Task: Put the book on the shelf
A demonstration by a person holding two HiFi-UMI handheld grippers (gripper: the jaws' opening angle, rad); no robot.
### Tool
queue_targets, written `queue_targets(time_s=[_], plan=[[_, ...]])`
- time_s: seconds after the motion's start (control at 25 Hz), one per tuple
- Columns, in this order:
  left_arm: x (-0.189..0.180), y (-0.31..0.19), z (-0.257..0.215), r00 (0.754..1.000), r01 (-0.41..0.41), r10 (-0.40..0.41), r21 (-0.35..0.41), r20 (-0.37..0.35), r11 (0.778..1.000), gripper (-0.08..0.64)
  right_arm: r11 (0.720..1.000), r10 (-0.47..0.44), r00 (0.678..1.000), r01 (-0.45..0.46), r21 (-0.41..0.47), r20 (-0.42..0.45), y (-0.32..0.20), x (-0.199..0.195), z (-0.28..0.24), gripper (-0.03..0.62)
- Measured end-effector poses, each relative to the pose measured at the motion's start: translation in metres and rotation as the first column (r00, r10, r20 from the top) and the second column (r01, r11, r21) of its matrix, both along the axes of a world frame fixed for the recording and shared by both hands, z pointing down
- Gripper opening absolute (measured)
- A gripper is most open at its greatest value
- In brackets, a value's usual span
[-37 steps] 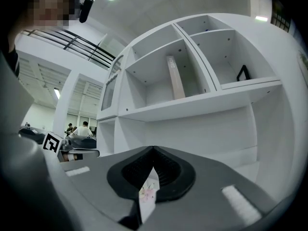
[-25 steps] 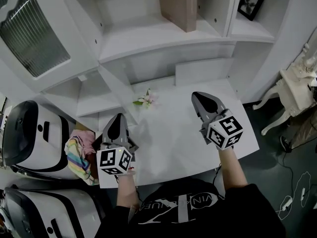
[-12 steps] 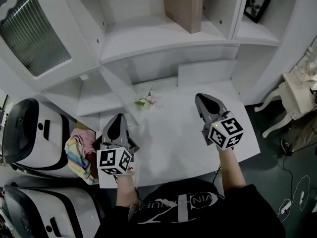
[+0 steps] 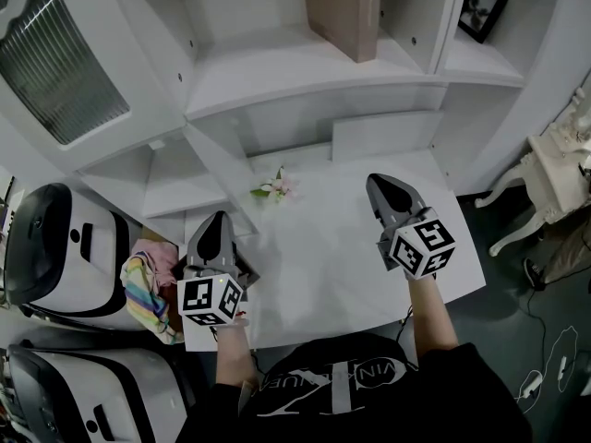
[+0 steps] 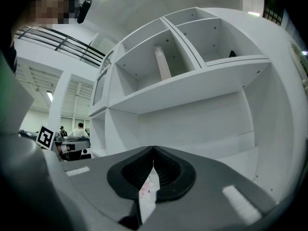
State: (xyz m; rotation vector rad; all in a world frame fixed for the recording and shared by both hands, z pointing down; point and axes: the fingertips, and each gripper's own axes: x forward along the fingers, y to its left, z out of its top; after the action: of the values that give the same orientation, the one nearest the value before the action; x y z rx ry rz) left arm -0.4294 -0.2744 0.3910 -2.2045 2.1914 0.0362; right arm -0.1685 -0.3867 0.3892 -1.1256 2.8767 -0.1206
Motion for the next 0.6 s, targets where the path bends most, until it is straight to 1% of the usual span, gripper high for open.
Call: queue_targets(time_s=[0.6], plan=[[-0.0004,-0.0043,0.0,1.0,0.004,-0.004,-0.005,0.005,1.0,0.0,1.0,0.006,1.0,-0.006,-0.006,0.007,-0.0075,0.0025,0.0016,0.008]])
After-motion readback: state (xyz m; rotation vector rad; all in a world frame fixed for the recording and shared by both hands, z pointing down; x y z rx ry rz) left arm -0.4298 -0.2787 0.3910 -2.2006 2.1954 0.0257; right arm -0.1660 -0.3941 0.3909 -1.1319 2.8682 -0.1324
